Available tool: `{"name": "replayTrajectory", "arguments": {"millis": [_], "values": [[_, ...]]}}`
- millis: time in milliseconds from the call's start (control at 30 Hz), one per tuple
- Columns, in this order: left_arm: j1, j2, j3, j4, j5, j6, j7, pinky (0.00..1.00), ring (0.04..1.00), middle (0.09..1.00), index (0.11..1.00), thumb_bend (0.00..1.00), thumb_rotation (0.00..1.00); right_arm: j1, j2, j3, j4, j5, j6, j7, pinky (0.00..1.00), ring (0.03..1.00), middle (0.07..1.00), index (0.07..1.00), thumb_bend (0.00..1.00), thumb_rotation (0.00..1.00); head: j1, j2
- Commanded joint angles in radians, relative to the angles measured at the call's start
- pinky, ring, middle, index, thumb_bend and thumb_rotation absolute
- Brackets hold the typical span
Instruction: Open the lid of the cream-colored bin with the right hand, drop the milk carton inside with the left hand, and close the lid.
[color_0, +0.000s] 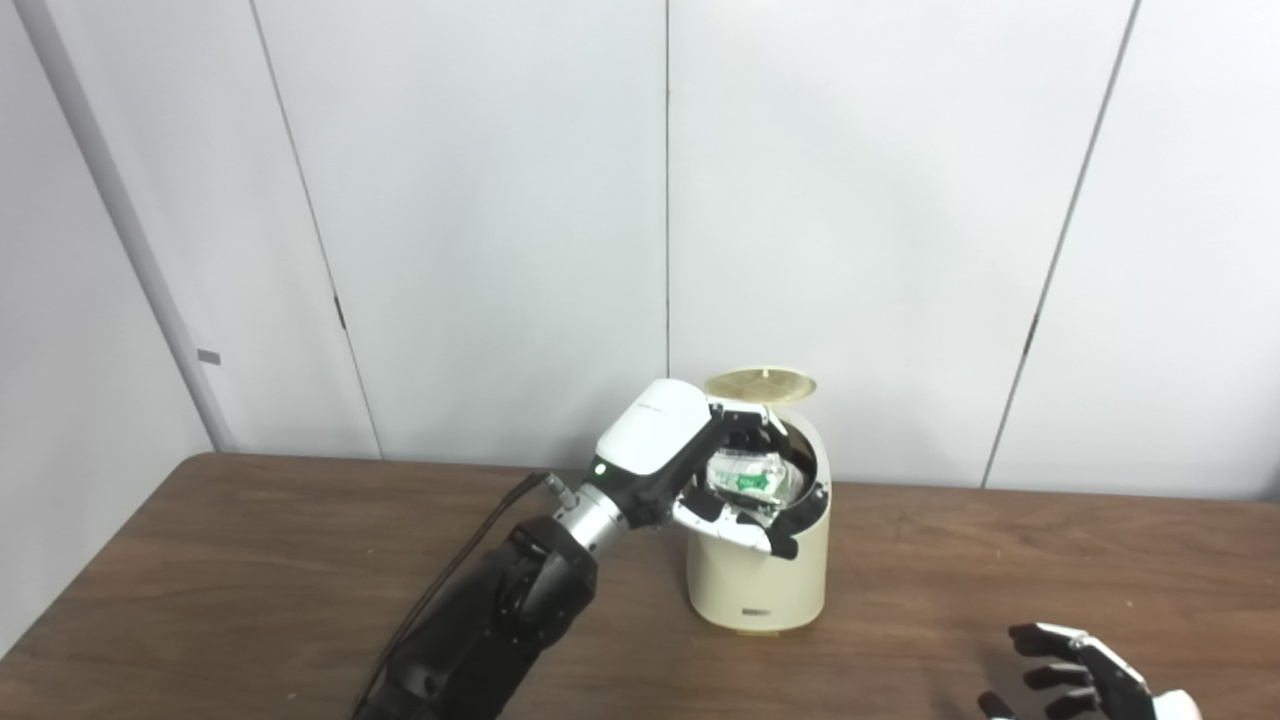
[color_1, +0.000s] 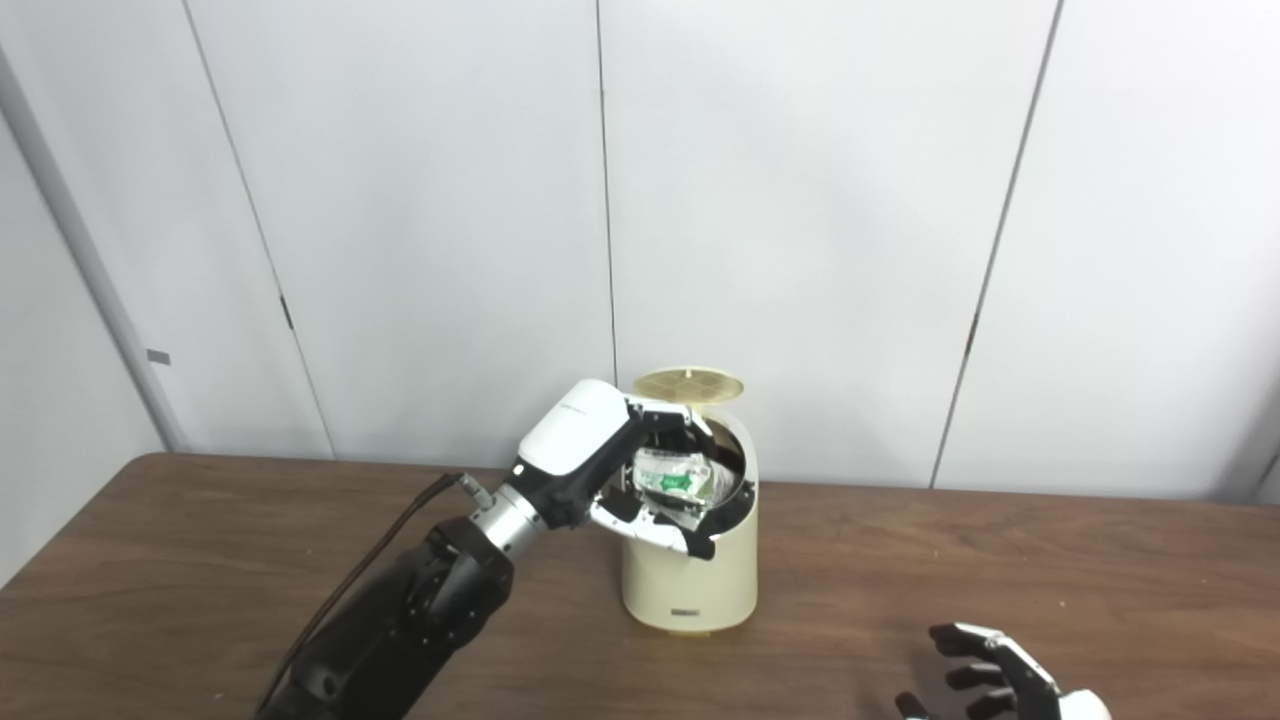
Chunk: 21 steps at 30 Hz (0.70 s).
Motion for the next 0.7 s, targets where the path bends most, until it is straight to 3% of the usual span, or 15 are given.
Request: {"name": "replayTrajectory", "arguments": {"millis": [0, 167, 667], "values": [[-0.017, 0.025, 0.019, -0.029, -0.022, -0.004, -0.018, 0.54, 0.595, 0.61, 0.7, 1.0, 0.73, 0.004, 0.007, 0.007, 0.012, -0.001, -0.023, -0.015, 0.46, 0.597, 0.657, 0.641, 0.31, 0.0, 0.001, 0.0], [-0.009, 0.026, 0.034, -0.037, -0.017, -0.003, -0.029, 0.54, 0.634, 0.664, 0.746, 1.0, 0.72, 0.006, 0.004, 0.007, 0.009, 0.0, -0.024, -0.012, 0.46, 0.595, 0.658, 0.646, 0.31, 0.0, 0.004, 0.003], [-0.008, 0.019, 0.046, -0.04, 0.011, -0.001, -0.025, 0.52, 0.631, 0.659, 0.748, 1.0, 0.66, 0.004, 0.004, 0.008, 0.013, 0.006, -0.027, -0.012, 0.44, 0.584, 0.658, 0.646, 0.31, 0.0, 0.001, 0.001]]}}
